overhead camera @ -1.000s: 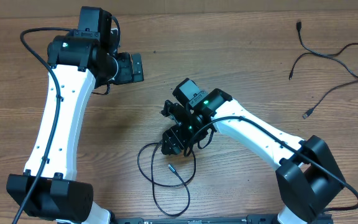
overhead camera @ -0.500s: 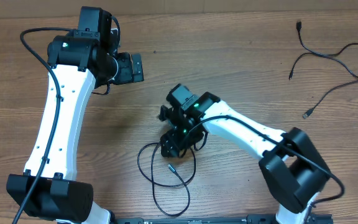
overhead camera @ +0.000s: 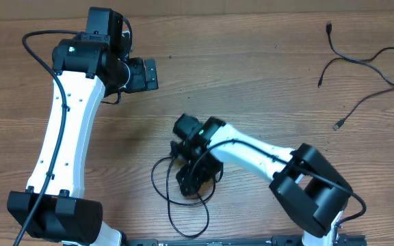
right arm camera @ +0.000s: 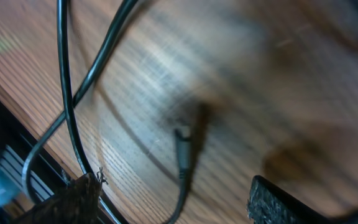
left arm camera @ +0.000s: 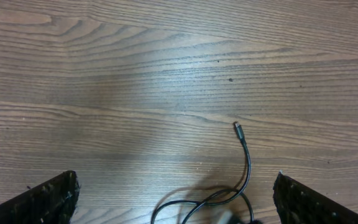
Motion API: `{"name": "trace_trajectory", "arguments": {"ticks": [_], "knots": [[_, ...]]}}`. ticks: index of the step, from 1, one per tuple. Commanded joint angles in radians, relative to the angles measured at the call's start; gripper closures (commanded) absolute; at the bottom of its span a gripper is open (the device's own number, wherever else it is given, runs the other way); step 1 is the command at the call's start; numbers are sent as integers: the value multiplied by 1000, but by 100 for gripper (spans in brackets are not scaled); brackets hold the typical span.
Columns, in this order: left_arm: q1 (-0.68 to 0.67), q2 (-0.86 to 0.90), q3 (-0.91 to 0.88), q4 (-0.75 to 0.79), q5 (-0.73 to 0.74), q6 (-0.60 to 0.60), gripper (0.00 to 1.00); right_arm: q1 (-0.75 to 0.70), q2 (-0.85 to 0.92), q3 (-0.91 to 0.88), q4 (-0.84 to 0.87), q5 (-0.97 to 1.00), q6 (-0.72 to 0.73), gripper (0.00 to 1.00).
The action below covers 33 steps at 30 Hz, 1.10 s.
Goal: Untangle cables
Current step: 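Lower the right gripper onto the coiled black cable and grasp it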
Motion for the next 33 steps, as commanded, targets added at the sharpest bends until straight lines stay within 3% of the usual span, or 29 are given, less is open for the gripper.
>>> {"name": "trace_trajectory", "arguments": {"ticks": [1,21,27,33], "knots": [[2,2,13,0,-11,-10,0,13,-3,-17,17,35,-25,24],[2,2,13,0,-11,-10,0,44,56,-64,111,106,-59,25],[2,2,13,0,-11,-10,0,74,61,-84,162,106,-59,46],[2,2,13,0,-11,-10,0,127,101,-84,173,153,-59,49]]}}
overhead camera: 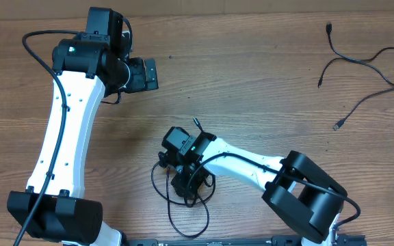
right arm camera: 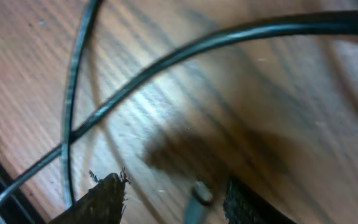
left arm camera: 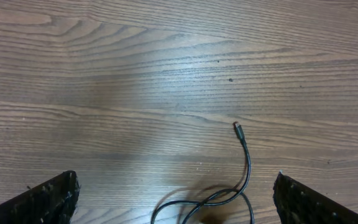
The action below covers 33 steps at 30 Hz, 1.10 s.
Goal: Untangle cables
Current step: 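Lower the right gripper onto the coiled black cable and grasp it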
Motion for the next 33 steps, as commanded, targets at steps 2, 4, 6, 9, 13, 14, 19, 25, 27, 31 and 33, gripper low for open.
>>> {"name": "trace_trajectory", "arguments": {"ticks": [2,4,6,9,13,14,19,25,27,31,33], "knots": [[2,2,13,0,-11,-10,0,52,111,-42,0,76,-4,50],[2,2,13,0,-11,-10,0,53,126,-42,-5,90,-4,52],[2,2,13,0,-11,-10,1,53,130,-42,-8,97,-3,55],[2,2,13,0,-11,-10,1,44,130,-42,-13,111,0,57],[2,2,13,0,-11,-10,0,24,130,-42,-37,147,0,66],[2,2,13,0,-11,-10,0,19,130,-42,-44,151,0,71],[2,2,13,0,-11,-10,0,-6,130,-42,-58,153,0,96],[2,2,13,0,-11,-10,1,-25,130,-14,-96,153,0,96],[2,2,13,0,-11,-10,0,-37,128,40,-161,153,-2,96],[2,2,13,0,-11,-10,0,-62,110,200,-298,207,-14,96],[2,2,13,0,-11,-10,0,-73,93,320,-376,237,-54,96]]}}
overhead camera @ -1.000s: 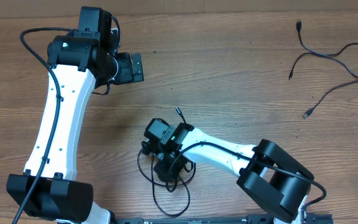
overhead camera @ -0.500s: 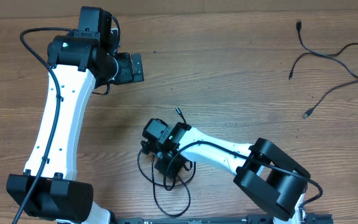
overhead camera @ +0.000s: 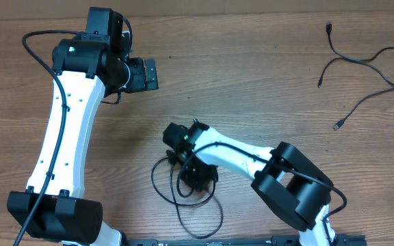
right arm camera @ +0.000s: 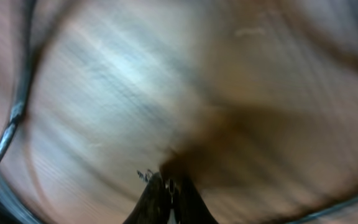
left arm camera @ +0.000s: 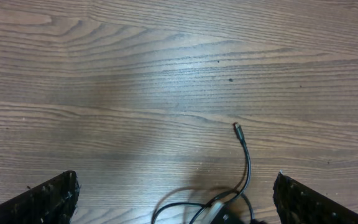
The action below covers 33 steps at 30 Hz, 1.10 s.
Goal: Untangle cables
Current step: 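Lower the right gripper onto the coiled black cable and grasp it, then lift the grasped cable with the right gripper up toward the top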
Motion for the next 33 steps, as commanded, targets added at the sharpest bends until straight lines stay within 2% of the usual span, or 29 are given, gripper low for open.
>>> {"name": "trace_trajectory", "arguments": {"ticks": [1,8,17,25,33], "knots": [[2,2,13,0,-11,-10,0,-28,-17,201,-78,122,-51,96],[2,2,13,0,-11,-10,0,-66,-98,595,-171,285,-71,96],[2,2,13,0,-11,-10,1,-227,-203,969,-165,291,-64,96],[2,2,13,0,-11,-10,1,-369,-265,1097,-127,287,-64,96],[2,2,13,0,-11,-10,1,-433,-332,1106,42,314,-81,96]]}}
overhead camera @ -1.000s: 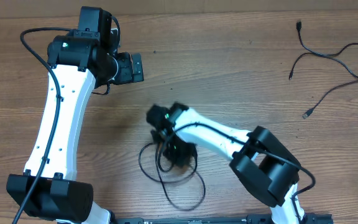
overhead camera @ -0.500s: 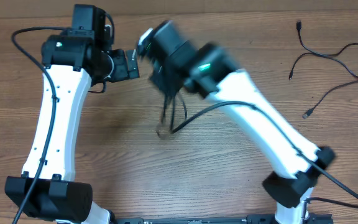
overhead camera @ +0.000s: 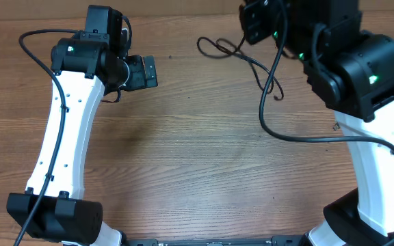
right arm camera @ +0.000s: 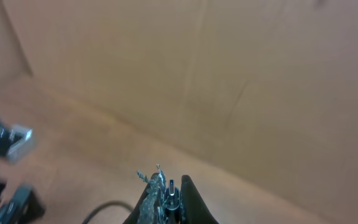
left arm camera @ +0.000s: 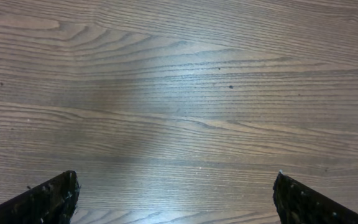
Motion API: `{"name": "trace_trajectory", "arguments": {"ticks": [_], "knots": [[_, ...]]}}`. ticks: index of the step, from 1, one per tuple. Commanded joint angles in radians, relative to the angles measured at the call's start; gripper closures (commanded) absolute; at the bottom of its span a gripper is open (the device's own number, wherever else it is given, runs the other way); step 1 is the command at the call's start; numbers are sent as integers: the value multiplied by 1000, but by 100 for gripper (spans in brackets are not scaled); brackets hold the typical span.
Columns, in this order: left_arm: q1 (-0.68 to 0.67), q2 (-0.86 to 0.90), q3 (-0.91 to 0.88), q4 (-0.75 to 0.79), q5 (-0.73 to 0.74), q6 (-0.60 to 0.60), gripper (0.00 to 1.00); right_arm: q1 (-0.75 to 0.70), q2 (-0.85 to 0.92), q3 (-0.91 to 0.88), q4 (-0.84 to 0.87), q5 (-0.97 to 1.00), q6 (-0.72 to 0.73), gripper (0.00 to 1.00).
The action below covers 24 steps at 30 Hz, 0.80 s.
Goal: Untangle cables
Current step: 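Lift the grasped cable with the right gripper up toward the top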
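Observation:
A black cable [overhead camera: 264, 102] hangs in loops from my raised right arm, one end curling at the back [overhead camera: 214, 48] and a long strand trailing right [overhead camera: 306, 139]. My right gripper [right arm camera: 171, 188] is shut on the cable's plug [right arm camera: 171, 185], high above the table and facing the back wall. In the right wrist view a bit of cable [right arm camera: 101, 205] shows at lower left. My left gripper [left arm camera: 176, 208] is open over bare wood with nothing between its fingers [left arm camera: 48, 199]; overhead it sits at the back left [overhead camera: 148, 72].
The wooden table [overhead camera: 183, 157] lies below both arms. A plug of another cable [overhead camera: 336, 126] peeks out beside the right arm at the right; the rest of those cables is hidden behind the arm. A cardboard-coloured wall [right arm camera: 229, 74] stands at the back.
My right gripper was shut down on the table in the cable coil near the front. Now it is high up at the back with the plug in it. The cable is gone from the left wrist view.
My right gripper stood open over the coiled cable at the table's front, near its plug. Then its fingers were closer around the plug, then shut low on the wood. Now it holds the plug high, the cable dangling. The left arm stayed put.

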Motion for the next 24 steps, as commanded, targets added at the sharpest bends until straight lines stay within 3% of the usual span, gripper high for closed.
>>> {"name": "trace_trajectory", "arguments": {"ticks": [1,6,15,20,24], "knots": [[2,3,-5,0,6,16,0,-27,-41,21,72,45,-74,96],[2,3,-5,0,6,16,0,-36,-42,20,82,106,-283,96],[2,3,-5,0,6,16,0,-36,-43,19,19,123,-231,96],[2,3,-5,64,7,12,0,-36,-43,19,8,15,-236,96],[0,3,-5,102,38,0,0,-36,-44,19,-86,-143,-367,96]]}}
